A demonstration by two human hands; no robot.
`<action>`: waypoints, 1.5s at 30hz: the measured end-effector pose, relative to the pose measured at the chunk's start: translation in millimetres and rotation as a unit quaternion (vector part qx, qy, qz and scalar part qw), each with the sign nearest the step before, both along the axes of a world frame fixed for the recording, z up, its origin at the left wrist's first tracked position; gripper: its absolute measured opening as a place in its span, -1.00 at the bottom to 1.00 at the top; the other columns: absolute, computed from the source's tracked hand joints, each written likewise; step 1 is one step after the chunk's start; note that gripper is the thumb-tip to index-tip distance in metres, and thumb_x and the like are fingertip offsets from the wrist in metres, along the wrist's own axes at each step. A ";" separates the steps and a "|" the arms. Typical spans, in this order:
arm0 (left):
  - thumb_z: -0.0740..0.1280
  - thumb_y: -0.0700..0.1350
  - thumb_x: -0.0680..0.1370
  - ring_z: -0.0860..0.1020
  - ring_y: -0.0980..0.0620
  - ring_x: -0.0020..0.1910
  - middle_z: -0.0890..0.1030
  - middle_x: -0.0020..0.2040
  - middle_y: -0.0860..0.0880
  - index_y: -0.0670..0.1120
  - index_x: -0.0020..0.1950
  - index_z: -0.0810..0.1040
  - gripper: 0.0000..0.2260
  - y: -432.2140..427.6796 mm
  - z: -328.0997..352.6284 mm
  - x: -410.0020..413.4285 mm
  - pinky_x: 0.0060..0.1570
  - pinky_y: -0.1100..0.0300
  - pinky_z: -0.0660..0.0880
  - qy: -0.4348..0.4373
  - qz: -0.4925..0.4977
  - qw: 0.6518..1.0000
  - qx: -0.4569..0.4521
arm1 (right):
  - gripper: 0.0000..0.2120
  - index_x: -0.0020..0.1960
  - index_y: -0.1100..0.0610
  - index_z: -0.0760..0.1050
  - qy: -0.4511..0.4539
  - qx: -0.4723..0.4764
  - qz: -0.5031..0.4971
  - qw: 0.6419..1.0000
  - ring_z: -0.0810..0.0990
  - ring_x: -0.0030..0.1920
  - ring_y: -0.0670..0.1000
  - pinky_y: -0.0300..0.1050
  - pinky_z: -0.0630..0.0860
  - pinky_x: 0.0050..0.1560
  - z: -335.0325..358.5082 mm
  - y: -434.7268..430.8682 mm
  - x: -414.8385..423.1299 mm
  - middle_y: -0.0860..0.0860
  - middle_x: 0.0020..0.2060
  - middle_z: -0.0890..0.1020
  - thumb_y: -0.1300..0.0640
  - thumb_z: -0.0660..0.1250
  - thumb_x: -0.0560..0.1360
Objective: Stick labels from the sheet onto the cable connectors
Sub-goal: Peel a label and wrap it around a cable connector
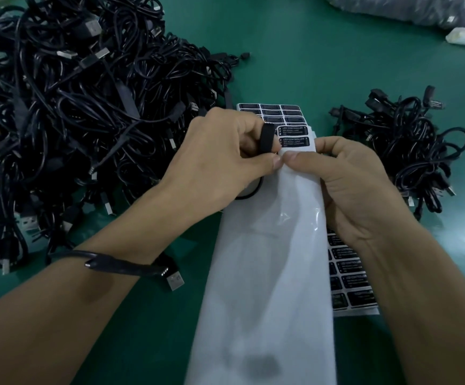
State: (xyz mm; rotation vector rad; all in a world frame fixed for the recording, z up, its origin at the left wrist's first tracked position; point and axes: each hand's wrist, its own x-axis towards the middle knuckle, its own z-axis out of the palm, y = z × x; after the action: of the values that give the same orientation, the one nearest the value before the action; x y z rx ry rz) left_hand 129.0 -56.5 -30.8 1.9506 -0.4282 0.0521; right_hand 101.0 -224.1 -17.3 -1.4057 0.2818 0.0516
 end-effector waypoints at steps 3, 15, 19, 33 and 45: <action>0.54 -0.16 0.46 0.68 0.12 -0.28 0.71 -0.27 0.05 -0.03 -0.16 0.68 -0.92 -0.1 -0.3 0.5 -0.15 0.05 0.66 0.003 0.004 1.000 -0.007 | -0.78 -0.01 0.24 0.52 -0.011 -0.004 0.014 1.000 0.71 -0.29 0.01 -0.13 0.65 -0.26 0.1 -0.7 -0.2 0.06 -0.30 0.72 0.35 0.49 0.41; 0.52 -0.16 0.46 0.68 0.06 -0.29 0.70 -0.30 0.04 -0.01 -0.16 0.68 -0.93 -1.7 1.1 -0.7 -0.16 0.04 0.65 0.006 0.016 1.000 -0.014 | -0.77 -0.05 0.20 0.48 -0.034 -0.023 0.009 0.999 0.72 -0.28 0.02 -0.13 0.64 -0.26 -1.5 -1.0 0.6 0.07 -0.30 0.73 0.40 0.47 0.41; 0.52 -0.17 0.45 0.67 0.10 -0.30 0.70 -0.29 0.06 0.01 -0.17 0.67 -0.91 -1.8 0.7 0.0 -0.16 0.11 0.65 0.007 0.017 1.000 -0.019 | -0.76 -0.01 0.22 0.49 -0.035 -0.022 0.008 0.999 0.72 -0.29 0.02 -0.13 0.64 -0.28 -1.5 -0.7 0.4 0.08 -0.29 0.73 0.40 0.47 0.42; 0.46 -0.17 0.43 0.68 0.07 -0.28 0.70 -0.29 0.07 0.05 -0.17 0.65 -0.89 -3.2 2.2 -0.6 -0.13 0.00 0.65 0.008 0.029 0.999 -0.012 | -0.75 -0.01 0.21 0.48 -0.031 -0.045 0.005 0.998 0.72 -0.30 0.02 -0.11 0.64 -0.29 0.6 -0.6 -1.3 0.07 -0.30 0.73 0.38 0.49 0.41; 0.46 -0.19 0.43 0.66 0.06 -0.33 0.69 -0.33 0.09 0.05 -0.21 0.64 -0.87 -4.7 1.7 -0.9 -0.22 0.08 0.64 -0.003 0.055 0.998 0.000 | -0.71 0.00 0.18 0.45 -0.030 -0.093 -0.026 0.995 0.67 -0.39 -0.02 -0.07 0.63 -0.34 3.6 0.2 -1.9 0.02 -0.38 0.70 0.35 0.49 0.39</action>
State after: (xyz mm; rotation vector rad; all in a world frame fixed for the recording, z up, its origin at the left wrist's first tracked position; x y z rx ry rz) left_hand 128.0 -61.2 -29.1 1.9734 -0.3234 0.1282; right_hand 99.1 -223.9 -13.7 -1.5816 0.2793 -0.0618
